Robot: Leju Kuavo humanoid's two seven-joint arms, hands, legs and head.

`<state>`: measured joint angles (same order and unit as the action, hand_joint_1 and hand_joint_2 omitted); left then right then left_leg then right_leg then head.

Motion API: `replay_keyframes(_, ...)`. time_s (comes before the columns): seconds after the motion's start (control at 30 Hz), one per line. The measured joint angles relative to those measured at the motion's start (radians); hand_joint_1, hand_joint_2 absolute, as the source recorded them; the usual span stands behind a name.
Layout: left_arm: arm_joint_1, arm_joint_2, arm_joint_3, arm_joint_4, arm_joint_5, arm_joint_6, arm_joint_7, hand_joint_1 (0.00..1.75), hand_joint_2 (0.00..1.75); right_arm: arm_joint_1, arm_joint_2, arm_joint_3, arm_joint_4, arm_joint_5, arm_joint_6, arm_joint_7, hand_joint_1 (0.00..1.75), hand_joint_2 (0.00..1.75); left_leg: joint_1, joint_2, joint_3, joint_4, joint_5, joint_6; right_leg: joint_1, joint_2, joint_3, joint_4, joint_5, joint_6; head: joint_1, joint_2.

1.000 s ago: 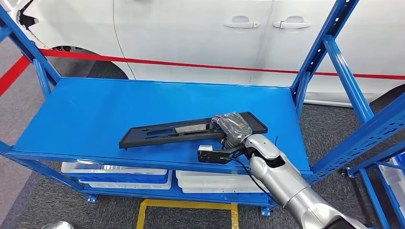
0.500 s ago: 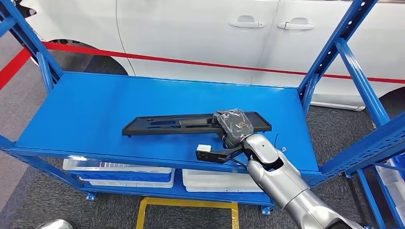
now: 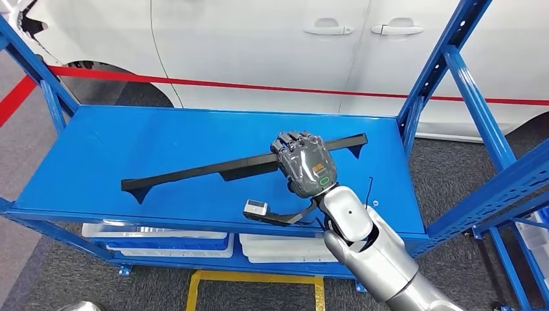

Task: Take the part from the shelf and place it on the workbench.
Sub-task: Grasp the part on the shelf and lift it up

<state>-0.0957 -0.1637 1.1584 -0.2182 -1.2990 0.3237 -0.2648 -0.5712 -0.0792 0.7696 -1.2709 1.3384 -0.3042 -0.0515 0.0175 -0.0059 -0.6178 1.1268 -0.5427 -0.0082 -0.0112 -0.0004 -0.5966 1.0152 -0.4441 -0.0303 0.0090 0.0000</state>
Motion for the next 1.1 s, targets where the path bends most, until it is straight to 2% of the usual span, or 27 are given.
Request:
replay_keyframes(0.07,0.000,0.000,0.000,0.000,0.000,0.000,0.000,0.00,0.00,0.006,0.000,0.001,-0.006,0.000,0.000,0.000,1.75,1.75,0.002,0.000,-0.066,0.131,-0.049,-0.007,0.001,-0.001,0.000,0.002,-0.001,-0.003,0.000,0.000)
replay_keyframes(0.1,0.001,0.000,0.000,0.000,0.000,0.000,0.000,0.00,0.00,0.010,0.000,0.002,-0.008,0.000,0.000,0.000,1.75,1.75,0.002,0.000,-0.085,0.165,-0.051,-0.009,0.002,-0.001,-0.001,0.004,-0.002,-0.004,0.000,0.000)
replay_keyframes(0.13,0.001,0.000,0.000,0.000,0.000,0.000,0.000,0.00,0.00,0.012,0.000,0.003,-0.010,0.000,0.000,0.000,1.75,1.75,0.002,0.000,-0.086,0.161,-0.034,-0.010,0.002,-0.001,-0.001,0.006,-0.003,-0.004,0.000,0.000)
replay_keyframes(0.17,0.001,0.001,0.000,0.000,0.000,0.000,0.000,0.00,0.00,0.014,0.000,0.003,-0.012,0.000,0.000,0.000,1.75,1.75,0.002,0.000,-0.067,0.117,-0.001,-0.009,0.002,0.000,-0.001,0.009,-0.005,-0.003,0.000,0.000)
replay_keyframes(0.2,0.001,0.002,0.000,0.000,0.000,0.000,0.000,0.00,0.00,0.015,0.001,0.004,-0.016,0.000,0.000,0.000,1.75,1.75,0.002,0.001,-0.036,0.047,0.037,-0.006,0.002,0.001,0.000,0.012,-0.007,-0.001,0.000,0.000)
replay_keyframes(0.23,0.001,0.002,0.000,0.000,0.001,0.000,0.000,0.00,0.00,0.015,0.001,0.004,-0.020,0.000,0.000,0.000,1.75,1.75,0.000,0.001,-0.004,-0.021,0.063,-0.002,0.004,0.002,-0.001,0.016,-0.009,0.002,0.000,0.000)
replay_keyframes(0.27,0.000,0.003,0.000,0.000,0.001,0.000,0.000,0.00,0.00,0.014,0.001,0.004,-0.023,0.000,0.000,0.000,1.75,1.75,-0.001,0.000,0.019,-0.070,0.078,0.003,0.006,0.002,-0.003,0.019,-0.010,0.007,0.000,0.000)
replay_keyframes(0.3,-0.001,0.003,0.000,0.000,0.001,0.000,0.000,0.00,0.00,0.014,0.001,0.004,-0.025,0.001,0.000,0.000,1.75,1.75,-0.003,0.000,0.030,-0.096,0.082,0.008,0.008,0.002,-0.004,0.021,-0.011,0.011,0.001,0.000)
replay_keyframes(0.4,0.000,0.002,0.000,0.000,0.001,0.000,0.000,0.00,0.00,0.015,0.002,0.004,-0.028,0.003,0.000,0.000,1.75,1.75,-0.004,-0.001,0.031,-0.106,0.086,0.025,0.007,0.002,-0.007,0.023,-0.011,0.026,0.001,0.000)
replay_keyframes(0.43,0.000,0.002,0.000,0.000,0.001,0.000,0.000,0.00,0.00,0.015,0.002,0.004,-0.030,0.003,0.000,0.000,1.75,1.75,-0.002,0.000,0.032,-0.110,0.090,0.031,0.006,0.002,-0.012,0.034,-0.021,0.032,0.002,0.000)
replay_keyframes(0.5,0.000,0.001,0.000,0.000,0.001,0.000,0.000,0.00,0.00,0.015,0.001,0.004,-0.032,0.003,0.000,0.000,1.75,1.75,0.001,0.002,0.032,-0.116,0.095,0.043,0.003,0.002,-0.048,0.115,-0.073,0.041,0.002,0.000)
replay_keyframes(0.57,0.000,0.002,0.000,0.000,0.001,0.000,0.000,0.00,0.00,0.019,0.001,0.004,-0.032,0.005,-0.002,0.001,1.75,1.75,0.000,0.002,0.030,-0.115,0.096,0.047,0.000,0.002,-0.109,0.248,-0.133,0.048,0.002,0.000)
replay_keyframes(0.6,0.000,0.002,0.000,0.000,0.001,0.001,0.000,0.00,0.00,0.022,0.001,0.004,-0.032,0.012,-0.007,0.005,1.75,1.75,0.000,0.001,0.029,-0.114,0.096,0.047,-0.001,0.002,-0.128,0.290,-0.143,0.050,0.002,0.000)
replay_keyframes(0.63,0.000,0.002,0.000,0.000,0.001,0.001,0.001,0.00,0.00,0.025,0.001,0.004,-0.033,0.027,-0.017,0.013,1.75,1.75,0.000,0.001,0.029,-0.113,0.095,0.047,-0.002,0.002,-0.132,0.297,-0.134,0.050,0.002,0.000)
replay_keyframes(0.67,0.000,0.002,0.000,0.000,0.001,0.002,0.002,0.00,0.00,0.029,0.001,0.004,-0.037,0.049,-0.031,0.025,1.75,1.75,0.000,0.000,0.029,-0.111,0.094,0.046,-0.003,0.002,-0.116,0.264,-0.107,0.049,0.002,0.000)
replay_keyframes(0.73,0.000,0.001,0.001,0.000,0.002,0.004,0.005,0.00,0.00,0.040,0.004,0.004,-0.057,0.104,-0.064,0.058,1.75,1.75,-0.001,-0.002,0.031,-0.108,0.090,0.042,0.000,0.002,-0.050,0.131,-0.043,0.039,0.002,0.000)
replay_keyframes(0.8,0.001,-0.002,0.001,0.000,0.005,0.008,0.010,0.00,0.00,0.059,0.012,0.005,-0.086,0.149,-0.089,0.084,1.75,1.75,-0.003,-0.002,0.029,-0.106,0.088,0.033,0.006,0.002,-0.006,0.037,-0.017,0.029,0.002,0.000)
replay_keyframes(0.87,0.001,-0.003,0.002,0.000,0.009,0.015,0.016,0.00,0.00,0.086,0.022,0.008,-0.115,0.173,-0.105,0.099,1.75,1.75,-0.005,-0.002,0.029,-0.109,0.089,0.022,0.011,0.003,-0.001,0.020,-0.019,0.023,0.001,0.000)
replay_keyframes(0.9,0.001,-0.002,0.003,0.000,0.011,0.017,0.018,0.00,0.00,0.102,0.026,0.009,-0.130,0.178,-0.113,0.103,1.75,1.75,-0.004,-0.001,0.029,-0.110,0.087,0.016,0.008,0.002,0.001,0.017,-0.017,0.018,0.001,0.000)
replay_keyframes(0.97,0.002,-0.001,0.004,0.000,0.013,0.020,0.024,0.00,0.00,0.135,0.039,0.013,-0.160,0.182,-0.137,0.109,1.75,1.75,-0.004,-0.001,0.018,-0.078,0.060,0.005,0.002,0.001,0.007,0.006,-0.013,0.006,0.001,0.000)
replay_keyframes(1.0,0.003,0.000,0.005,0.000,0.014,0.021,0.026,0.00,0.00,0.152,0.047,0.017,-0.174,0.184,-0.154,0.110,1.75,1.75,-0.003,0.000,-0.001,-0.033,0.031,0.001,-0.001,0.000,0.010,0.002,-0.011,0.001,0.000,0.000)
replay_keyframes(1.07,0.004,0.000,0.008,0.000,0.018,0.019,0.029,0.00,0.00,0.190,0.061,0.028,-0.198,0.195,-0.189,0.110,1.75,1.75,-0.002,0.000,-0.059,0.096,-0.032,-0.006,0.001,-0.002,0.010,0.003,-0.013,-0.005,0.000,0.000)
replay_keyframes(1.1,0.006,0.000,0.009,0.000,0.020,0.017,0.029,0.00,0.00,0.209,0.067,0.037,-0.210,0.204,-0.203,0.112,1.75,1.75,-0.002,0.000,-0.082,0.147,-0.047,-0.009,0.002,-0.003,0.009,0.005,-0.014,-0.007,0.000,0.000)
